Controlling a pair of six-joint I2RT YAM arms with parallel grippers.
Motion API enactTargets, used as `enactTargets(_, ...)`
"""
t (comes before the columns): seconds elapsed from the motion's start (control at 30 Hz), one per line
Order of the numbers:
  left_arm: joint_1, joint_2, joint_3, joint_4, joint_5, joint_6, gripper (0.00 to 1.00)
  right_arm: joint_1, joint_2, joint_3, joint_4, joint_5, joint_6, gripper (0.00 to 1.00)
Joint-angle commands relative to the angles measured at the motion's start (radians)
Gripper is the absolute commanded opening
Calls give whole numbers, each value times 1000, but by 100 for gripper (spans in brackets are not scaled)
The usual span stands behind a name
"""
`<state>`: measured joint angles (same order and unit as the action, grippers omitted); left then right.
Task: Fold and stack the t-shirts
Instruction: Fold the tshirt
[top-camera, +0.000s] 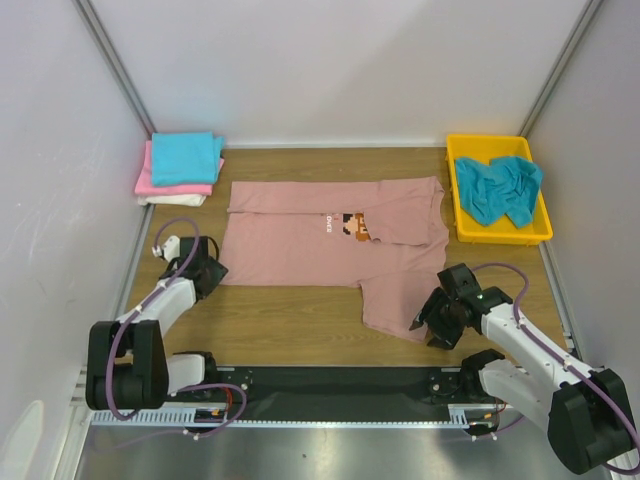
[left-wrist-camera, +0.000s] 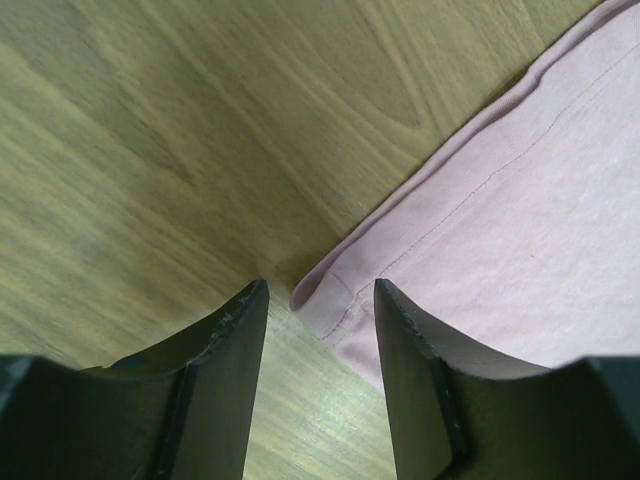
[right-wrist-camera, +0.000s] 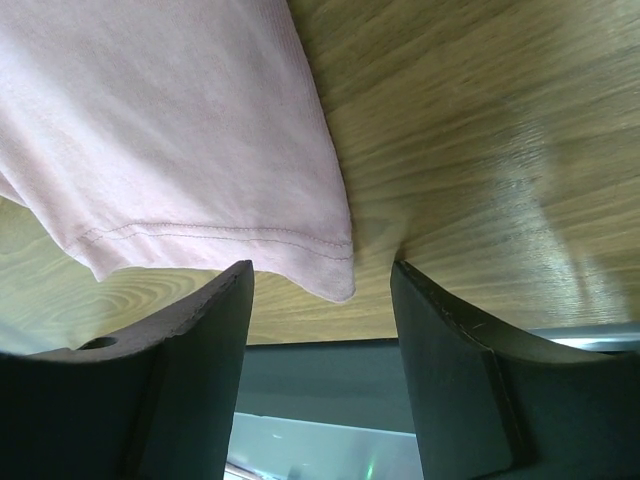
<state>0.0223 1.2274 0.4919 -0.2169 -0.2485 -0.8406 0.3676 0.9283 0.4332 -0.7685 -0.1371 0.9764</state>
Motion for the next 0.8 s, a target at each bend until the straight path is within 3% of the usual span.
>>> enactTargets(0.0, 8, -22, -18, -53, 20, -31, 54, 8, -6, 29, -21, 24, 15, 63)
enactTargets(0.2, 8, -8, -38, -18, 26, -35, 50, 5, 9, 38, -11, 19, 1, 63)
enactTargets(0.77, 8, 46, -44, 1, 25, -51, 9, 45, -46, 30, -14, 27, 37, 63)
